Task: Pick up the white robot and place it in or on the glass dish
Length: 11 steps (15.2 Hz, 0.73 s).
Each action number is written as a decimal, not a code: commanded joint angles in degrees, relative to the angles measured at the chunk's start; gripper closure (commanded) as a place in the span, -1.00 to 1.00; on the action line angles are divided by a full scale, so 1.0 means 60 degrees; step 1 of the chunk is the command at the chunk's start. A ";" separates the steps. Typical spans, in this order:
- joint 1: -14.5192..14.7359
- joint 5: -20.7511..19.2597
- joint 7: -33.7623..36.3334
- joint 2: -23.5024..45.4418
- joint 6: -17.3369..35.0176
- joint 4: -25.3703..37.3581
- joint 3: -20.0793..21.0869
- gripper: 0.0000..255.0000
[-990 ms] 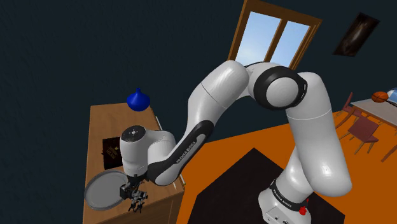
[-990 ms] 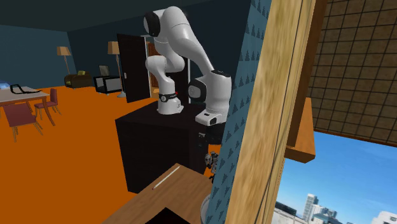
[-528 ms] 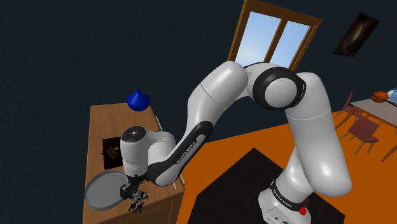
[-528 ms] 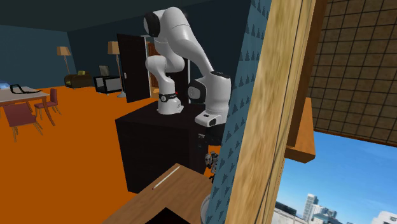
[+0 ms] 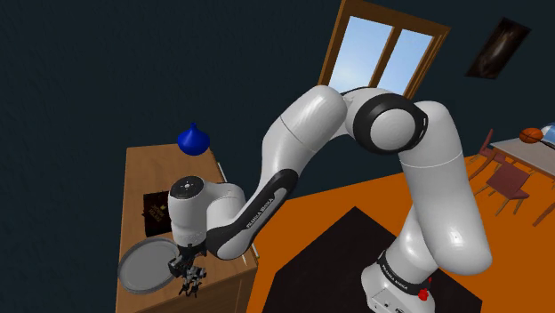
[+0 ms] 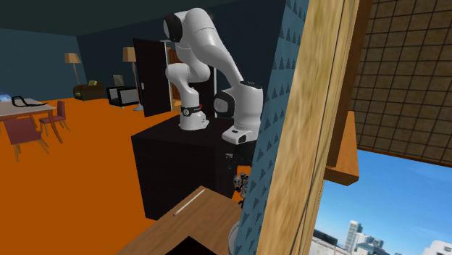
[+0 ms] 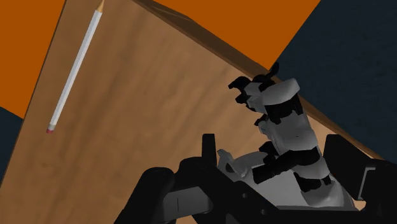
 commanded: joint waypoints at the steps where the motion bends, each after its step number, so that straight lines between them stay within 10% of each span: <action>1: -0.0003 0.0000 -0.0002 0.0006 -0.0009 -0.0003 -0.0004 1.00; 11: -0.0281 0.0392 -0.0287 -0.0862 -0.0616 -0.0259 0.0370 1.00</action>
